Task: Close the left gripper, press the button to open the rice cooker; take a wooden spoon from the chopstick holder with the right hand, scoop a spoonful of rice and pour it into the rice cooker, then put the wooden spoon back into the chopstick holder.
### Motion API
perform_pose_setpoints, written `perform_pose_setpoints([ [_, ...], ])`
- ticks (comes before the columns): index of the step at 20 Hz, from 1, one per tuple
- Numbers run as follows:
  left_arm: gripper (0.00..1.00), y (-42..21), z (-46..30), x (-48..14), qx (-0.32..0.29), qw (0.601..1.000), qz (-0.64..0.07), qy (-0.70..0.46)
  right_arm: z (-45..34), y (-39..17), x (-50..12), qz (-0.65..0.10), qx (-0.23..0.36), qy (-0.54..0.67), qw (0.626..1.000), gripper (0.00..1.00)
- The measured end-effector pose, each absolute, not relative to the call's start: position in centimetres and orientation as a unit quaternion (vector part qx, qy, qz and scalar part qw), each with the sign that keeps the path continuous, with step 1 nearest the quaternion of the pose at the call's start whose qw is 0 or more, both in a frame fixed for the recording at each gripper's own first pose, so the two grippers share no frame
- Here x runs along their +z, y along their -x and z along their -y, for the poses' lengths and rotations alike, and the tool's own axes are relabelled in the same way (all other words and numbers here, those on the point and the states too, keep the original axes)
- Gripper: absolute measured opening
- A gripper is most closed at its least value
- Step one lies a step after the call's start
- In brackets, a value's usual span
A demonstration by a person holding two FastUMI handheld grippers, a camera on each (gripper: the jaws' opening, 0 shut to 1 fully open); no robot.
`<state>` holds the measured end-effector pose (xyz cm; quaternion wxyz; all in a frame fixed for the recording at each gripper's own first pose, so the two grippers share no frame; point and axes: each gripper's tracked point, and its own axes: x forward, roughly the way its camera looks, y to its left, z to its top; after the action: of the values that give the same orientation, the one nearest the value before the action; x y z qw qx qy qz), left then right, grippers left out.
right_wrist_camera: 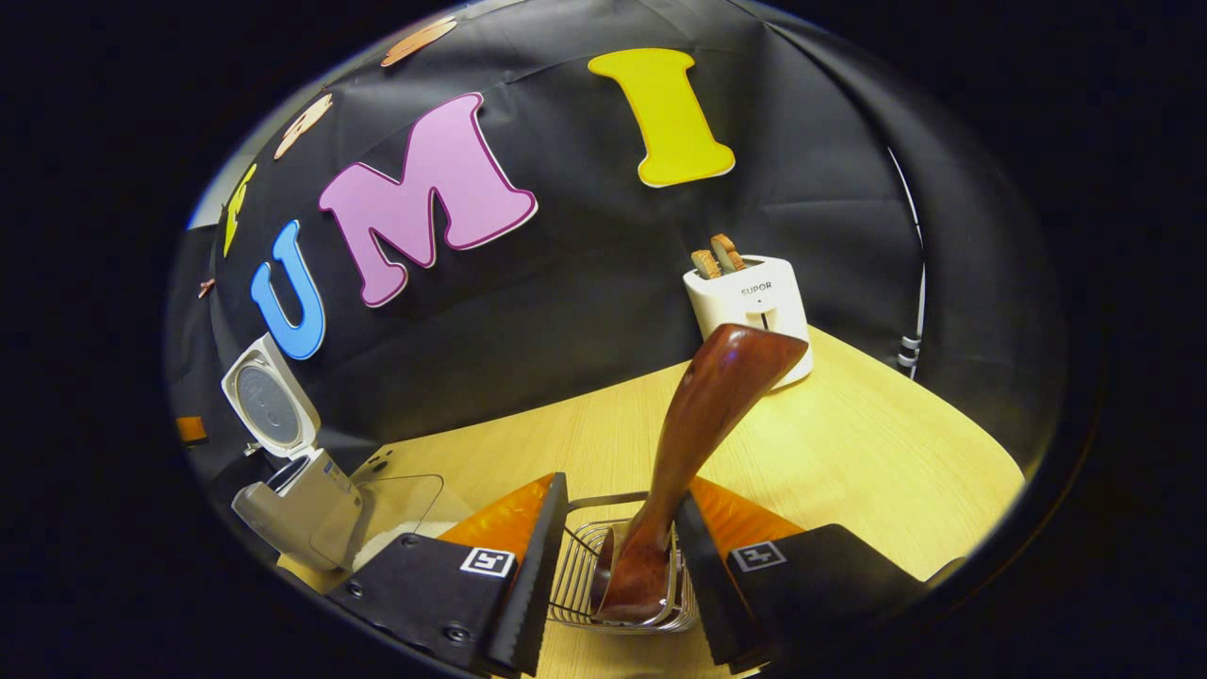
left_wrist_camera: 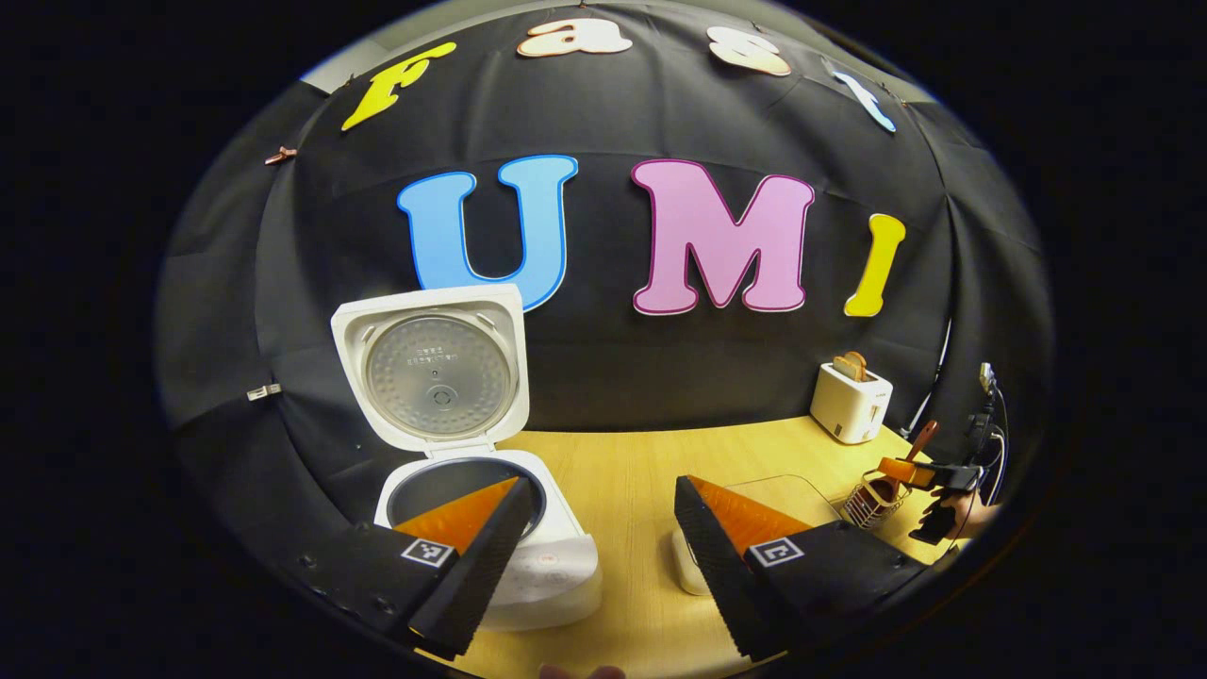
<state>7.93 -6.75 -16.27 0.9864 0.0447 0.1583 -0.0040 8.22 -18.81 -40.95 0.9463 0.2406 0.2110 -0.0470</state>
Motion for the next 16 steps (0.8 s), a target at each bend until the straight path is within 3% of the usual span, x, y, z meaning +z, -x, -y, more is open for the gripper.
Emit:
perform_pose_setpoints([
  [2, 0.98, -8.0, 6.7, -16.2, -0.005, 0.987, -0.158, -0.043, 18.2, -8.0, -40.3, -0.205, -0.039, -0.239, 0.948, 0.66],
  [3, 0.98, -8.0, 6.8, -16.2, -0.005, 0.986, -0.158, -0.043, 18.0, -8.0, -40.2, -0.203, -0.034, -0.234, 0.950, 0.59],
  [9, 0.98, -7.7, 6.2, -16.2, 0.000, 0.986, -0.158, -0.049, 17.3, -8.4, -41.3, -0.216, -0.028, -0.227, 0.949, 0.56],
  [10, 0.98, -7.6, 6.1, -16.1, 0.000, 0.986, -0.158, -0.050, 17.4, -8.7, -41.5, -0.215, -0.032, -0.223, 0.950, 0.52],
  [11, 0.98, -7.6, 6.1, -16.0, 0.002, 0.986, -0.158, -0.051, 17.5, -8.7, -41.8, -0.218, -0.035, -0.217, 0.951, 0.33],
  [12, 0.98, -7.5, 5.8, -16.0, 0.004, 0.986, -0.158, -0.051, 17.8, -8.8, -41.8, -0.219, -0.040, -0.211, 0.952, 0.46],
  [13, 0.98, -7.5, 5.8, -15.9, 0.005, 0.986, -0.158, -0.051, 18.1, -8.7, -42.0, -0.224, -0.045, -0.206, 0.952, 0.22],
  [14, 0.98, -7.4, 5.8, -16.0, 0.006, 0.986, -0.159, -0.050, 18.3, -8.7, -42.1, -0.224, -0.049, -0.207, 0.951, 0.33],
  [16, 0.98, -7.4, 5.8, -16.0, 0.007, 0.986, -0.158, -0.049, 18.3, -8.6, -41.9, -0.226, -0.051, -0.212, 0.949, 0.27],
])
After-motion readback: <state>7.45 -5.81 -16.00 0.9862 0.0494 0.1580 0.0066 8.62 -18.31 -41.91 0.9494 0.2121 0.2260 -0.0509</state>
